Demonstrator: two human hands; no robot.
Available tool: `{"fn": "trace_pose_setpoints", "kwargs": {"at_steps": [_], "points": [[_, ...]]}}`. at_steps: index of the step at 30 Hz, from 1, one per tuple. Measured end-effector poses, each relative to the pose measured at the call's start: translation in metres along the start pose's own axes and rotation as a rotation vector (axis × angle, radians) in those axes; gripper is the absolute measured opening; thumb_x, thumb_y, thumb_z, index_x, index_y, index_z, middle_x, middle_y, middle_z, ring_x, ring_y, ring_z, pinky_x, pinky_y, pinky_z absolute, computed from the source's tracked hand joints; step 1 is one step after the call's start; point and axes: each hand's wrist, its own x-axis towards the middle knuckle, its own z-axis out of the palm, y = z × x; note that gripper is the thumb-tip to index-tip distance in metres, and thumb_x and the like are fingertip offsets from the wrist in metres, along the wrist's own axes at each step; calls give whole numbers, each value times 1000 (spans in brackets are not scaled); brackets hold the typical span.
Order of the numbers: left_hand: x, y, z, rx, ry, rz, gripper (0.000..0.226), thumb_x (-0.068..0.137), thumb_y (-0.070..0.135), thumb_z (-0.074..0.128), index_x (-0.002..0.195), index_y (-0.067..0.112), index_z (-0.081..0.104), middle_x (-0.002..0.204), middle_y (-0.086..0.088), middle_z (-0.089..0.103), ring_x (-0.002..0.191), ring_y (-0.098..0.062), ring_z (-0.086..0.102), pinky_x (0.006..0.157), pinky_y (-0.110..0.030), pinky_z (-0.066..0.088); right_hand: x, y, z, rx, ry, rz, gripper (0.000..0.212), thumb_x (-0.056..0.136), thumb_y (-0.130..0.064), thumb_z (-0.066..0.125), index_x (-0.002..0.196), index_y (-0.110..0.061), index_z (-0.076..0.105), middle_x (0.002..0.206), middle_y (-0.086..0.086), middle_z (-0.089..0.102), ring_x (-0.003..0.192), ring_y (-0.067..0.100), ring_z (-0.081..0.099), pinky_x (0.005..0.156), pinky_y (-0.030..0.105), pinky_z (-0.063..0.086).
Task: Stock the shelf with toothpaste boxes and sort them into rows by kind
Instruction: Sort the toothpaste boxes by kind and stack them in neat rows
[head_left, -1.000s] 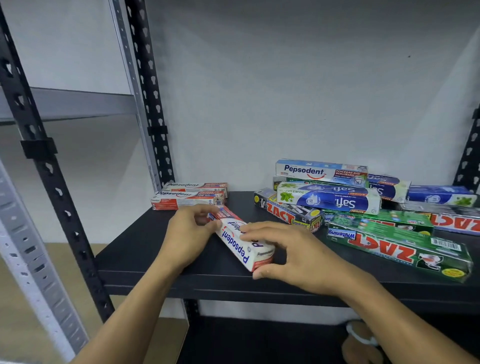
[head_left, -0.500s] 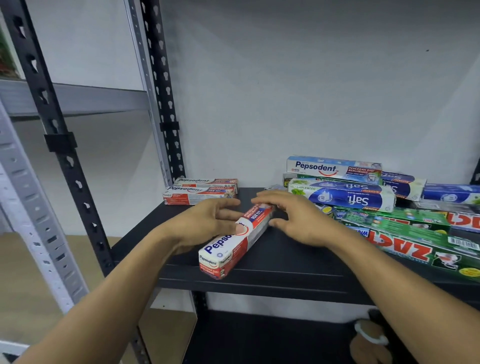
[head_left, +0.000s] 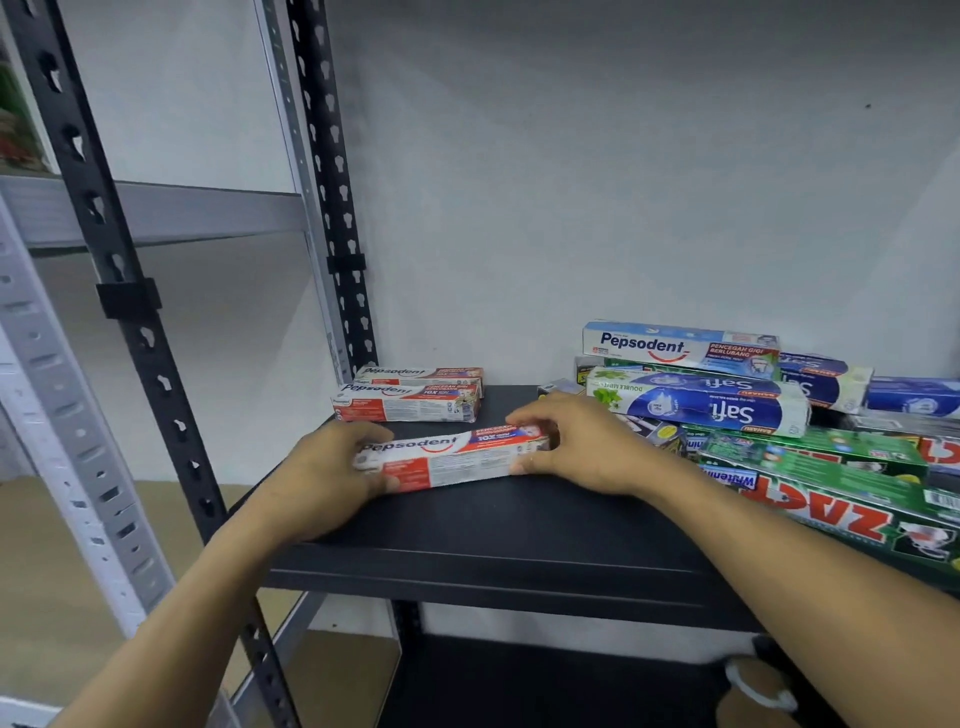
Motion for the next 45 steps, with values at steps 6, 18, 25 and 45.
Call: {"fn": "trace_pose_setpoints", "kwargs": {"at_steps": [6, 18, 25, 45], "points": [[27, -26, 8, -163, 213, -144, 51, 87, 9, 72, 136, 21, 61, 131, -3, 66, 111, -22, 60, 100, -32, 43, 18, -15, 19, 201, 5, 64, 62, 78, -23, 85, 135, -21, 61, 106, -10, 71, 91, 2, 68, 89, 20, 54], [61, -59, 11, -408, 338, -273, 27, 84, 5, 74, 81, 30, 65, 86, 8, 69, 94, -20, 64, 80, -31, 44, 67, -29, 30, 94, -47, 74, 67, 76, -25, 86, 137, -19, 59, 116, -3, 71, 100, 8, 66, 100, 26, 50], [62, -66, 17, -457, 429, -287, 23, 82, 8, 76, 97, 25, 72, 99, 5, 73, 102, -23, 66, 80, -31, 50, 67, -8, 44, 436, 43, 94, 59, 72, -13, 89, 126, -18, 68, 102, -6, 75, 90, 5, 72, 87, 21, 57], [71, -74, 21, -439, 455, -292, 54, 85, 19, 79, 135, 11, 61, 121, -4, 71, 114, -23, 63, 104, -38, 47, 64, -11, 50, 440, 98, 120, 44, 75, -23, 86, 116, -24, 72, 98, -11, 75, 88, -2, 70, 77, 12, 55]]}}
